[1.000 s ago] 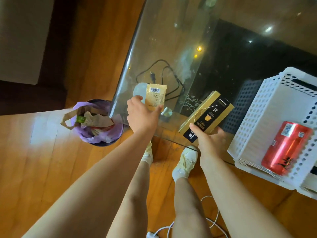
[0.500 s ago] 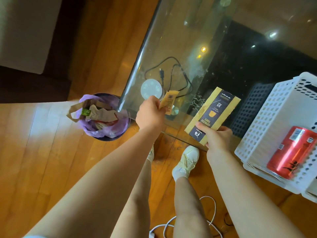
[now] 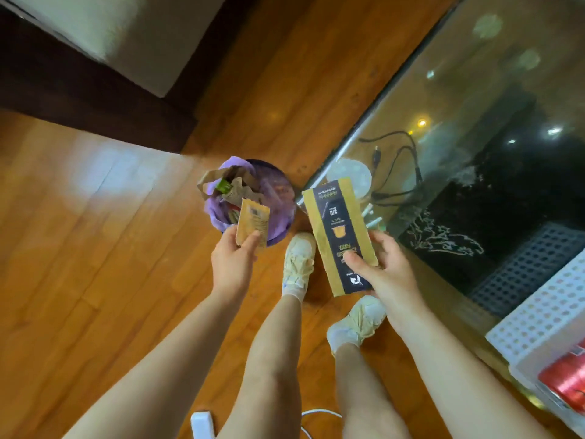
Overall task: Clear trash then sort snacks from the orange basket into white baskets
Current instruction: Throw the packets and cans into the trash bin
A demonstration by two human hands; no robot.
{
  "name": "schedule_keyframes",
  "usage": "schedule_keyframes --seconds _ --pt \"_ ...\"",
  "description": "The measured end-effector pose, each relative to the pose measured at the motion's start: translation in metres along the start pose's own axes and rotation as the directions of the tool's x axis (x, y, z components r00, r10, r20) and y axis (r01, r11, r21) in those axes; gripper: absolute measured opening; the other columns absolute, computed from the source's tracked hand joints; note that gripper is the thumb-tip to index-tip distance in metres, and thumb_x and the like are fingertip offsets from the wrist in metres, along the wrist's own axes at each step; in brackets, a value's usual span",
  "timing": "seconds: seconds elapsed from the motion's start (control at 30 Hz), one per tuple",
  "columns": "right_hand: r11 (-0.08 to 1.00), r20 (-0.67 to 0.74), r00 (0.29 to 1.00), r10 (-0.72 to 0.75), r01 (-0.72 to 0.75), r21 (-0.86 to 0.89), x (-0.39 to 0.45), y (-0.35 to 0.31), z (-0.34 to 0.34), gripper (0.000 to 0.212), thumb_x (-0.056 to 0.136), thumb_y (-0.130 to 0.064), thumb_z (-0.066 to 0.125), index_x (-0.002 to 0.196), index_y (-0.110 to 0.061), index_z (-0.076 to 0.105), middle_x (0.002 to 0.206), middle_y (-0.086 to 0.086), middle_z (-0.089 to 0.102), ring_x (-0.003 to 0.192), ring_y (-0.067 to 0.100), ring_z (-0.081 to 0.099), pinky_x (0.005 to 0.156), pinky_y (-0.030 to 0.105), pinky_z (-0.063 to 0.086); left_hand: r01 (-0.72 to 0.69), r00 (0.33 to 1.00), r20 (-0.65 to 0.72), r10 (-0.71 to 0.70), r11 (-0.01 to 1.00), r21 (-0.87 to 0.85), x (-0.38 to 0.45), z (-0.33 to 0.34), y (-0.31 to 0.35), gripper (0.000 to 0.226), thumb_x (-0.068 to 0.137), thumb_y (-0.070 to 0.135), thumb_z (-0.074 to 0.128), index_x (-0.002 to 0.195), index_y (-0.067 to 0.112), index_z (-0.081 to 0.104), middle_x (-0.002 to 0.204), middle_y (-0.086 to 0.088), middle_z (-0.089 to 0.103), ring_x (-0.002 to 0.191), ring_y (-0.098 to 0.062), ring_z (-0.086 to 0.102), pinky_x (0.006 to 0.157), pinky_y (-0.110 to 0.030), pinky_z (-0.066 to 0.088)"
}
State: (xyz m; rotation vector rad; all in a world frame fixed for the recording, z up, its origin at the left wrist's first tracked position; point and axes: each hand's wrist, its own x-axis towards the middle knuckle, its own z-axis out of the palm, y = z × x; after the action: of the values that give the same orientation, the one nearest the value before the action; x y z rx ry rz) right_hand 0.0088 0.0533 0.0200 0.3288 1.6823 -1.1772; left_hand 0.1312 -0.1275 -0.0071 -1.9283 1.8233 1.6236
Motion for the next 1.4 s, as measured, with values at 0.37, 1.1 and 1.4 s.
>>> schedule_keyframes --seconds 0.37,1.1,1.4 --pt "0.959 0.110 0.990 0.093 -0.059 -0.277 0.046 -0.008 0.116 0.059 0.084 -0.015 0.064 0.136 -0.024 0.038 0.111 -0.005 0.055 0.099 0.011 0.057 0.086 0.033 0.054 0.201 0.978 -0.082 -0.192 0.972 0.121 0.066 -0.038 -0.030 0.007 0.094 0.022 0.053 0.100 0.019 0.051 0.103 -0.009 0.067 0.079 -0.024 0.069 0.062 -0.033 0.056" --pt "0.989 -0.061 0.997 0.046 -0.054 -0.140 -0.032 -0.056 -0.003 0.023 0.092 -0.013 0.049 0.113 -0.019 0.057 0.087 0.000 0.064 0.075 0.009 0.060 0.062 0.016 0.047 -0.129 0.861 0.506 -0.060 0.935 0.330 -0.014 -0.005 0.071 0.014 0.091 0.009 0.051 0.097 0.019 0.060 0.076 0.007 0.064 0.063 -0.009 0.057 0.058 -0.015 0.045" --pt "0.993 -0.287 0.958 -0.011 0.043 0.106 -0.103 0.007 -0.156 0.017 0.092 -0.014 0.052 0.097 -0.028 0.060 0.080 -0.003 0.065 0.070 0.009 0.059 0.058 0.017 0.045 -0.319 0.750 0.659 0.059 0.905 0.282 -0.136 0.133 0.105 0.019 0.091 0.003 0.049 0.098 0.014 0.062 0.077 0.003 0.063 0.063 -0.008 0.056 0.056 -0.010 0.043"
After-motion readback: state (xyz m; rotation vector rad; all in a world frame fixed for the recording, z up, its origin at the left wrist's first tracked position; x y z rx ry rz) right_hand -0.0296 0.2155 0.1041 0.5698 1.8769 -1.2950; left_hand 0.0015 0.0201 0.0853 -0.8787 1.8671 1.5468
